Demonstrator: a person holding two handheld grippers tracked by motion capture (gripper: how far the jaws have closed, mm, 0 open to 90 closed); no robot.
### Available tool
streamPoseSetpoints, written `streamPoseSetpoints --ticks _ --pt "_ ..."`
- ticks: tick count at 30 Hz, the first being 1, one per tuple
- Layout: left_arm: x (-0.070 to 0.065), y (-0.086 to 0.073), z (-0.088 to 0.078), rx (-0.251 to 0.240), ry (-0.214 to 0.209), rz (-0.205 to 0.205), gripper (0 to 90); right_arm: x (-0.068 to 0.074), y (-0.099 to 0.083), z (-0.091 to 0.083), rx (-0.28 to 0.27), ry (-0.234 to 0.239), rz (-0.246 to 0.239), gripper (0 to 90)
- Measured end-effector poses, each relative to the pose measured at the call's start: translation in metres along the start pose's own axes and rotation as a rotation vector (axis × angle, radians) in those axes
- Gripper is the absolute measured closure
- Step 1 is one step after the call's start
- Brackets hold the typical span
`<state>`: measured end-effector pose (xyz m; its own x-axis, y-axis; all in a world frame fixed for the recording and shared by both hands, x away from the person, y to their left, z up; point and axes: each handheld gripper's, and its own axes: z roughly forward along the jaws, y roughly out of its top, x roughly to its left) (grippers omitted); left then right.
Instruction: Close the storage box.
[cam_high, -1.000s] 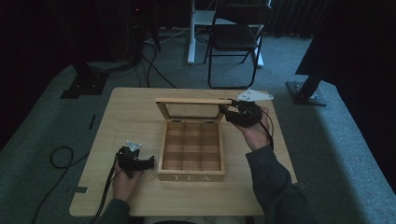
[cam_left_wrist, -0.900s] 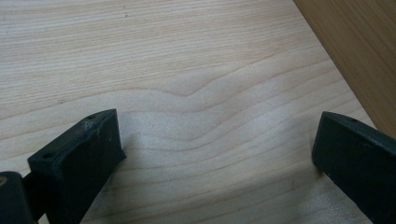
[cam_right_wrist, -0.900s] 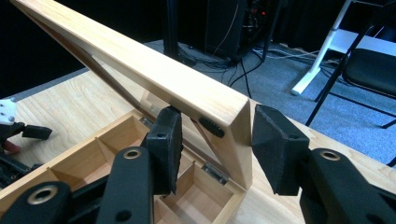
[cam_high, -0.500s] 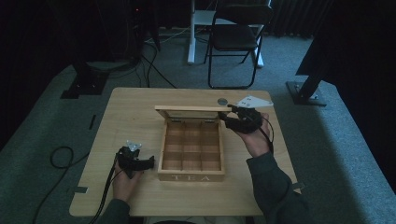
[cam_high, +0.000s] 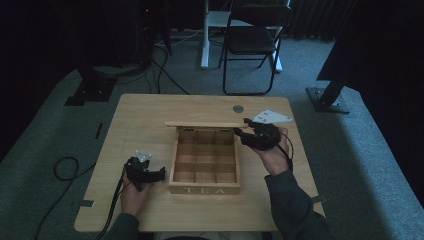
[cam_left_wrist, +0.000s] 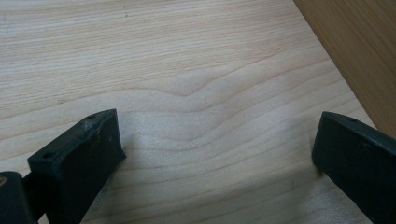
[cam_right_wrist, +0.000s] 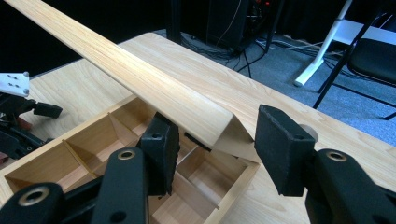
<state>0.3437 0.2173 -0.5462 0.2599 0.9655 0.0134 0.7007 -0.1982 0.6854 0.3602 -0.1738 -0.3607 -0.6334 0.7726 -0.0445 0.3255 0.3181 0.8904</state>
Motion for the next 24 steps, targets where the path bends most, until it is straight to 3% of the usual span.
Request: streamPoseSetpoints --ticks 12,24 --pt "0.0 0.0 0.0 -0.002 0.002 0.0 1.6 0.004 -0.013 -0.001 0.005 0.014 0.038 48.9" --pt "0.0 0.0 0.0 -0.003 0.001 -0.002 1.6 0.01 -0.026 -0.004 0.014 0.019 0.038 47.4"
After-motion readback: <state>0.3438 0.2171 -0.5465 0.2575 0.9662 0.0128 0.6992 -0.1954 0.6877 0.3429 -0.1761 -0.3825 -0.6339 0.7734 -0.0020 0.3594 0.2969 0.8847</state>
